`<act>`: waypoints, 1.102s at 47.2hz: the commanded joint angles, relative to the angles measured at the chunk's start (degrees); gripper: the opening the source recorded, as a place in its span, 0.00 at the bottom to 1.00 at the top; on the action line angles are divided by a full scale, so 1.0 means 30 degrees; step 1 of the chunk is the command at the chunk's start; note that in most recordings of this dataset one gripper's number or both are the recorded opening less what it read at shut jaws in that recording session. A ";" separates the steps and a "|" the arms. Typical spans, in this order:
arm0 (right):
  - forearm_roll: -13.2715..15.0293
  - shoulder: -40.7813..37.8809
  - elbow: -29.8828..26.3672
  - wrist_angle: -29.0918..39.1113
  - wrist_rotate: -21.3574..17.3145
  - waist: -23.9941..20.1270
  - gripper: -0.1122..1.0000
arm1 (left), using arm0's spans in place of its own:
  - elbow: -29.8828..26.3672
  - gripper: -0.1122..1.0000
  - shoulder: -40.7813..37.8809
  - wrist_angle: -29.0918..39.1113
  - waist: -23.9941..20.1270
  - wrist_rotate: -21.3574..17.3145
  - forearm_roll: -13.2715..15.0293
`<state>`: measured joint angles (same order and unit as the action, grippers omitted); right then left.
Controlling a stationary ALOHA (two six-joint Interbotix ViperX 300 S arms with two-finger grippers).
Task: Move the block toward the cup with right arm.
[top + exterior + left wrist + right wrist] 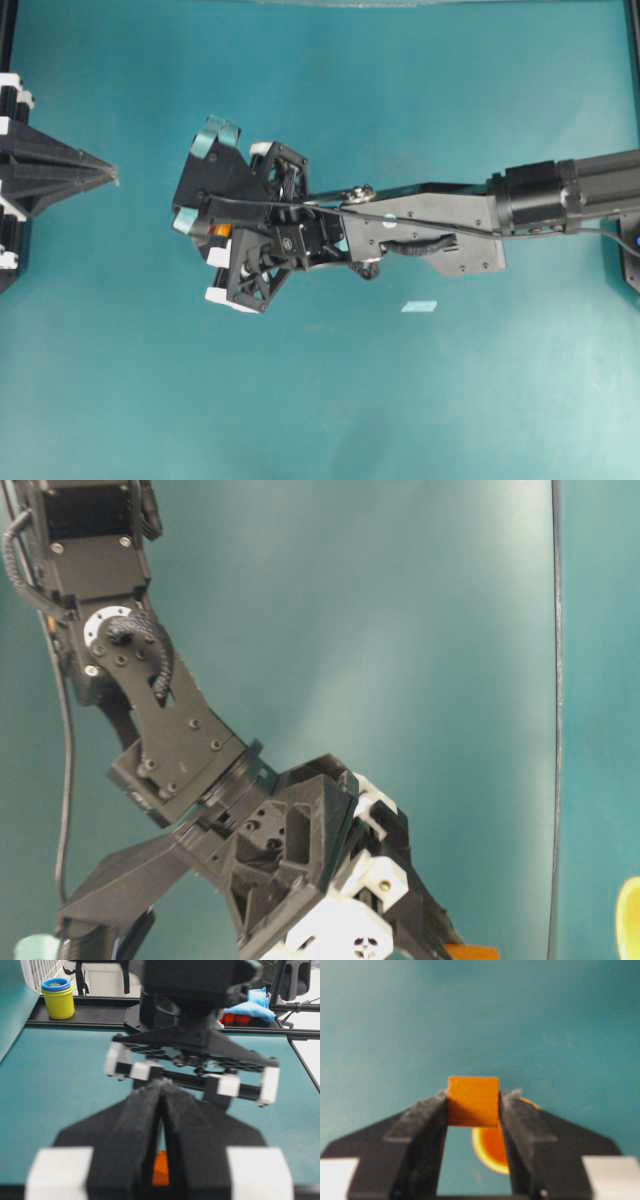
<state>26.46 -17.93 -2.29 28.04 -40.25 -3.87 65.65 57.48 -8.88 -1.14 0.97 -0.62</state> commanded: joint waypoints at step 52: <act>-0.0732 0.1816 0.1406 -0.1348 -0.0088 0.0850 0.47 | -0.0615 0.11 -0.0146 -0.0234 -0.0029 0.0000 -0.0029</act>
<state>24.43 -15.29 2.72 24.70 -40.43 -1.32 65.65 57.48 -8.96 -1.14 0.97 -0.53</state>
